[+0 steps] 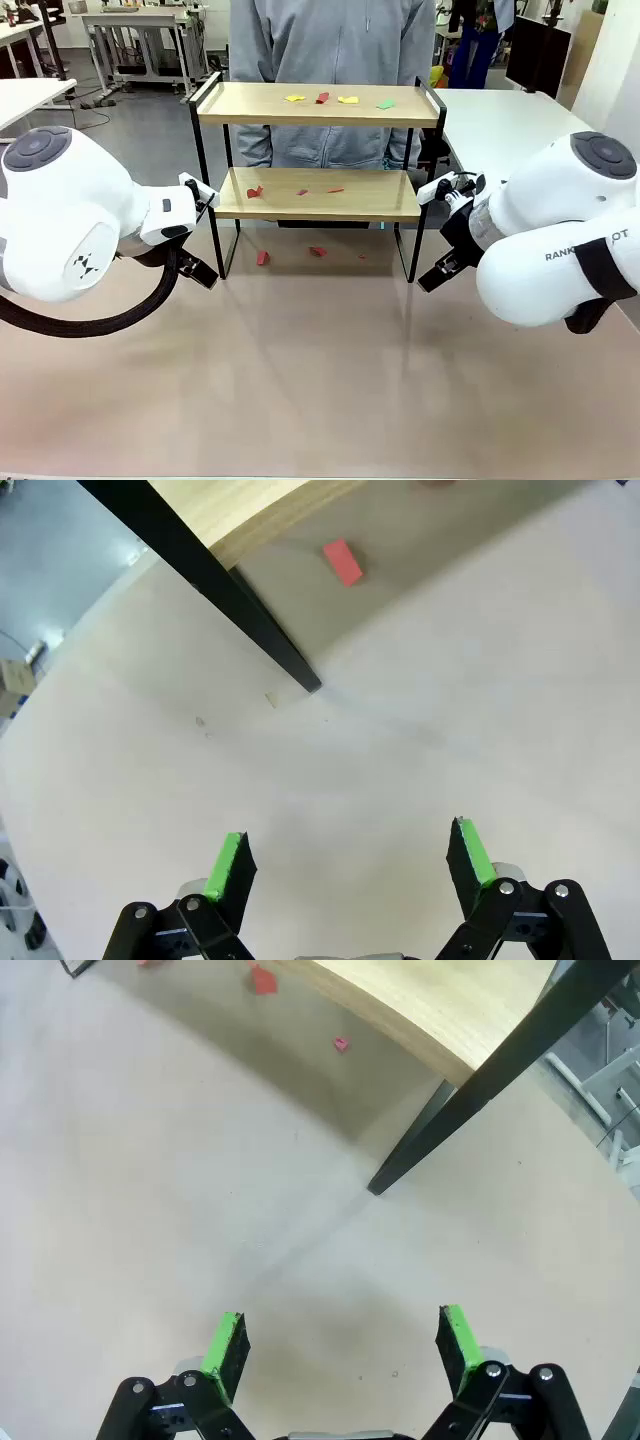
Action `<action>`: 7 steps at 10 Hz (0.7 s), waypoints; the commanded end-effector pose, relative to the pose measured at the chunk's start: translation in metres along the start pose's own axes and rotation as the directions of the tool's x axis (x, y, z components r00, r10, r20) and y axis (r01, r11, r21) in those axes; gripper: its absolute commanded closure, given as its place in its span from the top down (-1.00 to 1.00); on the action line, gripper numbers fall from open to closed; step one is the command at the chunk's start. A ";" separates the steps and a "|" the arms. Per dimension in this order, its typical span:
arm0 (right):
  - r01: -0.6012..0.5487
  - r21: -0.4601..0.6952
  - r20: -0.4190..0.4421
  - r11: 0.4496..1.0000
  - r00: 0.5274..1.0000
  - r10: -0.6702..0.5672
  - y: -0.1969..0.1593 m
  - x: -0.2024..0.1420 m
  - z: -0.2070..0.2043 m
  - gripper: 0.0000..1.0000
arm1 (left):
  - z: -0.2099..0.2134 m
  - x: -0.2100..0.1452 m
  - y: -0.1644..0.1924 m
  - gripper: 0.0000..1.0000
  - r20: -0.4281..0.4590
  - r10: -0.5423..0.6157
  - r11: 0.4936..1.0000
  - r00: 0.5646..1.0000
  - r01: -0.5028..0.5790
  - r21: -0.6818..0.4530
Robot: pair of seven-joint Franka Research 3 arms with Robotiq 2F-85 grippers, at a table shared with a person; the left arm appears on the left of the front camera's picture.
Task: Clean the shelf.
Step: Pick up the Duster handed by the human.
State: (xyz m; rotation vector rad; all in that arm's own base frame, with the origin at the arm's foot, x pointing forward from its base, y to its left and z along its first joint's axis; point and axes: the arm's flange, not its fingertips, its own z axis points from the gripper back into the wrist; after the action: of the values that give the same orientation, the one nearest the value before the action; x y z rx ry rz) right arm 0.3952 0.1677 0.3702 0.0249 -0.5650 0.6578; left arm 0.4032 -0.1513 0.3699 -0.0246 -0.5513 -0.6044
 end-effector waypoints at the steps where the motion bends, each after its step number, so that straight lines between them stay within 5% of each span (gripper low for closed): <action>1: 0.000 0.000 0.000 1.000 1.000 0.000 0.000 0.000 0.000 1.00 | 0.000 0.000 0.000 1.00 0.000 0.000 1.000 1.000 0.000 0.000; 7: 0.000 0.000 0.000 1.000 1.000 0.000 0.000 0.000 0.000 1.00 | 0.000 0.000 0.000 1.00 0.000 0.000 1.000 1.000 0.000 0.000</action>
State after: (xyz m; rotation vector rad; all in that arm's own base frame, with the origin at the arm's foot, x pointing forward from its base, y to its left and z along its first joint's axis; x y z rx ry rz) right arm 0.3952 0.1678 0.3701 0.0244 -0.5647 0.6585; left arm 0.4032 -0.1514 0.3699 -0.0248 -0.5513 -0.6041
